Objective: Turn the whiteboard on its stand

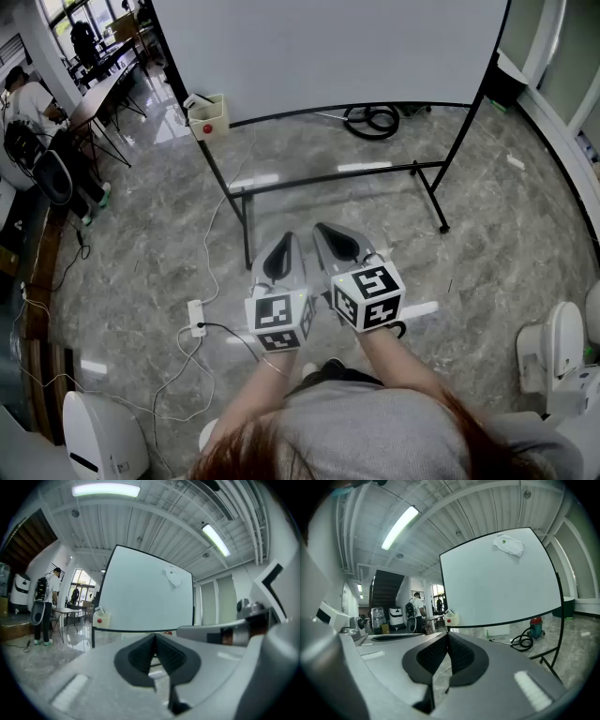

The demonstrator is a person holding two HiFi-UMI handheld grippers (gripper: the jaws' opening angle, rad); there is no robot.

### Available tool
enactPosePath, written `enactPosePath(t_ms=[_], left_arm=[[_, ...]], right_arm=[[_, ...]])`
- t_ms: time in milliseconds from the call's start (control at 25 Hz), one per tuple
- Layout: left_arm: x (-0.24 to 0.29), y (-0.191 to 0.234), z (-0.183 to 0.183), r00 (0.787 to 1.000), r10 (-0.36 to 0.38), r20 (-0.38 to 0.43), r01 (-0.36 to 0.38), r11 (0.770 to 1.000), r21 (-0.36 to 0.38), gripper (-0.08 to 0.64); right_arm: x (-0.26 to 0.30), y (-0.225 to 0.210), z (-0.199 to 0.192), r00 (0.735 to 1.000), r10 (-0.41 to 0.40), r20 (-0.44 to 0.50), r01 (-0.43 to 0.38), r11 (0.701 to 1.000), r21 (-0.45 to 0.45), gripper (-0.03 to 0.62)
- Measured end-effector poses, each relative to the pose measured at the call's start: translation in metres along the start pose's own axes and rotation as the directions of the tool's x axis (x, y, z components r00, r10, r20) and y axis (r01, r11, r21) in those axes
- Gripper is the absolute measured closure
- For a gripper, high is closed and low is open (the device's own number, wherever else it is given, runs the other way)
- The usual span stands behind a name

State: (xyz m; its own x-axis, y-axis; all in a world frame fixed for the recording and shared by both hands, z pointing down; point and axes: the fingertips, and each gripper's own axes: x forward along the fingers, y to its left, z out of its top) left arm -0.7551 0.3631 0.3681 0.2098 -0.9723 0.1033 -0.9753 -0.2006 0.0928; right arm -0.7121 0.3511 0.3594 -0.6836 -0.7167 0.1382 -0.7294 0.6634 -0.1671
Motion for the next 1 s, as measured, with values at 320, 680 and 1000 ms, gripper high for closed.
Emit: enactPosePath(t_ms=[320,680,1000], left_arm=[[0.001,-0.004,-0.003,1.000,-0.014,0.002,0.014,1.000,0.008,0.569],[0.004,-0.008,-0.005,1.000,-0.010,0.003,0.010,1.000,0.008,0.569],[0.017,-0.018,-0.006,1.000,-0.010,-0.001,0.010,1.000,0.020,0.569]], right_arm=[[-0.001,-0.005,-0.005,1.000,-0.010,-0.011,0.010,0.999,-0.045,0.588],[-0.006,-0.003,0.002,1.000,0.005,0.017,-0.004,0.999,-0.044,0.588],[-0.006,-0.020,0.004,0.999,0.013,0.031,-0.011,0.999,-0.049,0.588]])
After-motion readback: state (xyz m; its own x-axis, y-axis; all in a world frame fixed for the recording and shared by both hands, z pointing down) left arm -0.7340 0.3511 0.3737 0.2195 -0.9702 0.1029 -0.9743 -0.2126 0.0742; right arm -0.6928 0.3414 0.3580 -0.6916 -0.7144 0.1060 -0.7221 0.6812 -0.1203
